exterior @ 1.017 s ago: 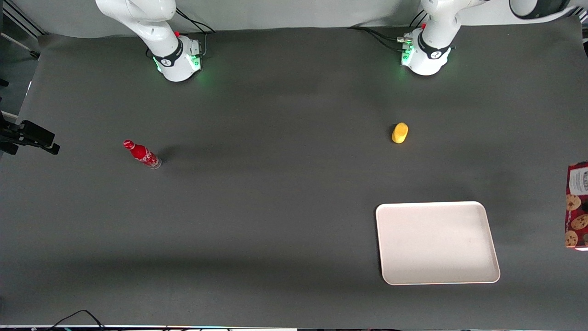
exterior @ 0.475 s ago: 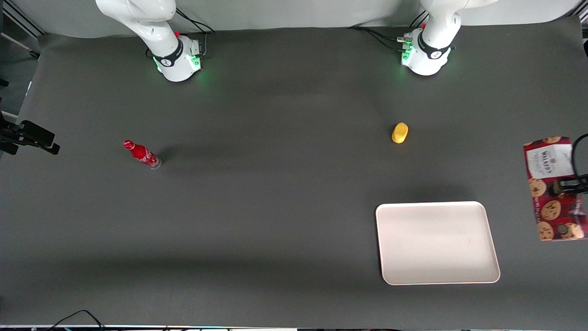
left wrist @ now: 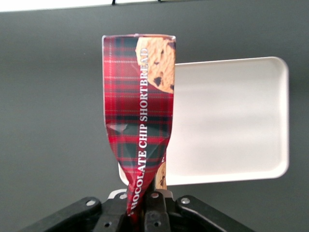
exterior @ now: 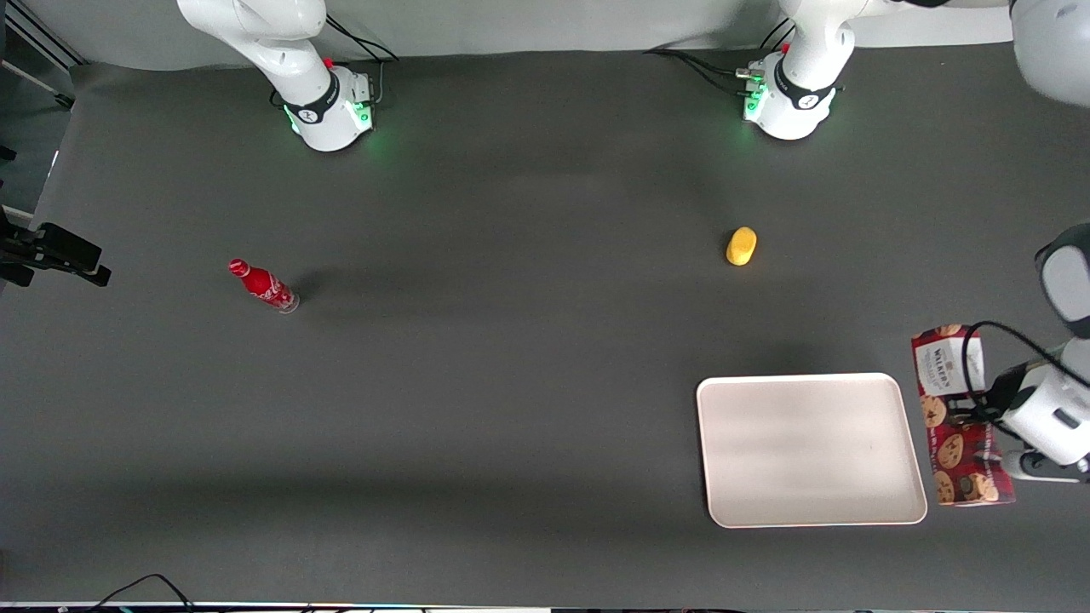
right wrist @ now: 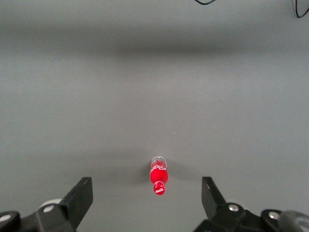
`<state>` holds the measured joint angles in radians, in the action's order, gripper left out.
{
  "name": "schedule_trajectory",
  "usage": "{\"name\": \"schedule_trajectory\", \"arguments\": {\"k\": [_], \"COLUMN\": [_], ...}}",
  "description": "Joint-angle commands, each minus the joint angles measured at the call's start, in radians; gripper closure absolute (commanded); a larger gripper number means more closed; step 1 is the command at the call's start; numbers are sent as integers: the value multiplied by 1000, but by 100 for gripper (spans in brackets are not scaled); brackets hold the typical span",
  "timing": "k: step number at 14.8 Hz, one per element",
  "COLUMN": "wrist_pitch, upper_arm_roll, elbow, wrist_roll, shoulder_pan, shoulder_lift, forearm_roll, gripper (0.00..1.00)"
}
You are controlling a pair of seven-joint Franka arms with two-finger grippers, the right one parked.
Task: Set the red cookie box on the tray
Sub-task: 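Carry the upright cookie box with the left gripper over the tray, then lower the box onto the tray and open the left gripper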
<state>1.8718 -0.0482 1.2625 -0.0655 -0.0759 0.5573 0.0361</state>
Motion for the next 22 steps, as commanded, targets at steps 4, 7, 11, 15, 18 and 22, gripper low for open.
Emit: {"name": "schedule_trajectory", "arguments": {"k": [4, 7, 11, 15, 18, 22], "wrist_pitch": [307, 343, 357, 359, 359, 378], "upper_arm_roll": [40, 60, 84, 82, 82, 84], "elbow": [55, 54, 49, 51, 52, 63], "wrist_roll": [-5, 7, 18, 35, 38, 18], "shoulder_pan": [1, 1, 11, 15, 16, 10], "shoulder_lift": [173, 223, 268, 285, 293, 288], "forearm_roll": [7, -5, -73, -76, -74, -76], "gripper": [100, 100, 100, 100, 100, 1]}}
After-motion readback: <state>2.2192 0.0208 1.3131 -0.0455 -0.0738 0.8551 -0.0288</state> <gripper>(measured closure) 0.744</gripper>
